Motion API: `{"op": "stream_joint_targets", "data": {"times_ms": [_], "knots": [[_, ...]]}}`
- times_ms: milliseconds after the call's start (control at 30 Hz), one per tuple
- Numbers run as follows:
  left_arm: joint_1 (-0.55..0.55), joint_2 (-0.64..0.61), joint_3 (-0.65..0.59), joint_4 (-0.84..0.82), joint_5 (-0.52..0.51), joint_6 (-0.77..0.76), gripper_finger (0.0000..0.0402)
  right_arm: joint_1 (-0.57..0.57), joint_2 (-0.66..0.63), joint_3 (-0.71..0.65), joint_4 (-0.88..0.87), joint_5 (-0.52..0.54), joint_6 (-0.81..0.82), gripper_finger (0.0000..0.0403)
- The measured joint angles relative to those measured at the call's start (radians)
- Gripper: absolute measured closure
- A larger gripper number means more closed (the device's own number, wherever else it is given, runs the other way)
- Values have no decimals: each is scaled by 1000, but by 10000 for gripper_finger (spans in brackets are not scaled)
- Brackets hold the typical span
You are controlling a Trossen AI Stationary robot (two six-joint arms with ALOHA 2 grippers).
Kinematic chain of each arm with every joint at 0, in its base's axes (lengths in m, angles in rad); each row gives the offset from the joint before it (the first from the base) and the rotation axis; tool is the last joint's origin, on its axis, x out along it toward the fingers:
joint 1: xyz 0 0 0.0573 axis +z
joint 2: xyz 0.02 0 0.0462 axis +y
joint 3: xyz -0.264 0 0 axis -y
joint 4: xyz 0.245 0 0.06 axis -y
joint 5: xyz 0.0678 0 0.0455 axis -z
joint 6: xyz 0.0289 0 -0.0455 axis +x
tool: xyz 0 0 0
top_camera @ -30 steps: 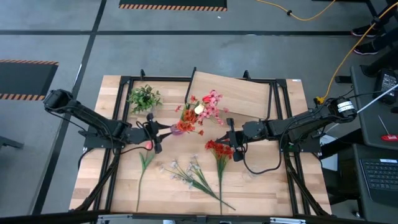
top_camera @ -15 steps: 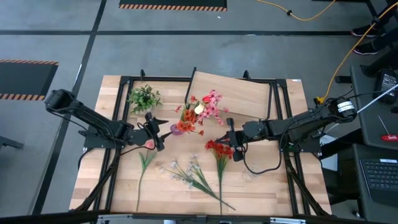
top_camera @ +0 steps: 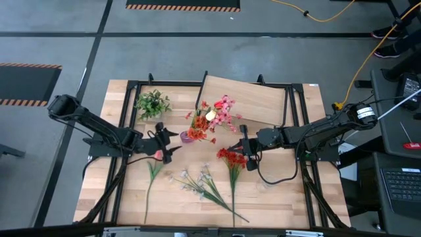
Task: Pick and place flowers into a vace then onto a shelf
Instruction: Put the purple vase with the flowers on the shelf
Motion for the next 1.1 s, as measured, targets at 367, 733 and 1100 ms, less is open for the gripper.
{"op": "stream_joint_targets", "data": {"times_ms": [367, 733, 1100], "knots": [[136, 8, 0, -58, 121, -42, 130, 0, 0, 0, 0, 0, 0, 398], [287, 84, 0, 19, 328, 81, 130, 0, 0, 0, -1, 0, -1, 398], [397, 157, 1, 116, 472, 169, 130, 0, 0, 0, -1, 0, -5, 398]]}}
